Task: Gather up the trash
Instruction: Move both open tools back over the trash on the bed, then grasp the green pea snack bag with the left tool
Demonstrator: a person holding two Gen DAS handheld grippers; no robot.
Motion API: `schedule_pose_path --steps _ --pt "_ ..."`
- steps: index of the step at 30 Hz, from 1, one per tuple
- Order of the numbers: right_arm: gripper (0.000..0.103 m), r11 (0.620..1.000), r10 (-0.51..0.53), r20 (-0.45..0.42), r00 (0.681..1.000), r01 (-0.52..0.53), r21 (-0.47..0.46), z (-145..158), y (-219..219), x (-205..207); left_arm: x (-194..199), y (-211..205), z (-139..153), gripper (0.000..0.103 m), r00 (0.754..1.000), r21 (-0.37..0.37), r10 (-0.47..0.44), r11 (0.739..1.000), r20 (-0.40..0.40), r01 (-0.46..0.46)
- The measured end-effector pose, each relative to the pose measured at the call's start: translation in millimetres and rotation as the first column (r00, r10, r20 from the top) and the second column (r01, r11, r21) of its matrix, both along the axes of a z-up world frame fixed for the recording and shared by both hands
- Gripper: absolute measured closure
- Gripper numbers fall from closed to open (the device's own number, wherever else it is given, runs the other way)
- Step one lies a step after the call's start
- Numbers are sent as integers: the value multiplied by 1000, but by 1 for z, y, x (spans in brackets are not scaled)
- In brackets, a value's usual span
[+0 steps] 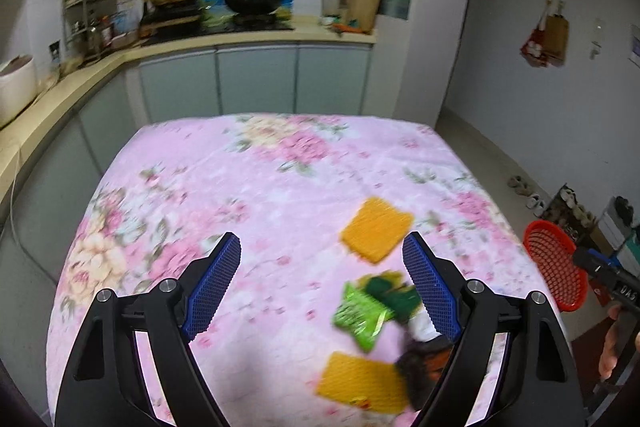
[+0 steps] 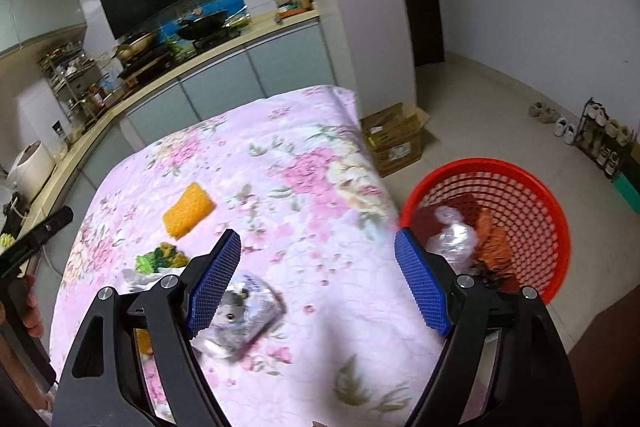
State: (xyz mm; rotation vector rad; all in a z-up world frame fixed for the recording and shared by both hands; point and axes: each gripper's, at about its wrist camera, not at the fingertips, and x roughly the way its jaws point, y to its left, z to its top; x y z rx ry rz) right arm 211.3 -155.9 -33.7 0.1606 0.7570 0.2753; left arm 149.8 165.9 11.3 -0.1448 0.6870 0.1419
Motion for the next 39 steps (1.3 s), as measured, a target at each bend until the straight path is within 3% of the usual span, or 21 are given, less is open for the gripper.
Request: schedule_pose_path --steps 13,21,34,39 --pt "26 998 64 -18 998 -64 -2 -3 36 10 -22 -4 -70 22 990 -42 -62 997 -125 57" --pt "26 997 73 -20 997 -74 -20 -2 45 15 3 -25 -90 22 969 -22 -188 982 -157 187" --pt "26 995 93 -63 994 -96 -36 -14 58 32 38 -27 -110 24 950 -63 -258 966 -175 251" --pt "26 992 117 -100 988 -121 -30 -22 67 41 42 -25 -116 47 947 -81 -263 964 -183 252"
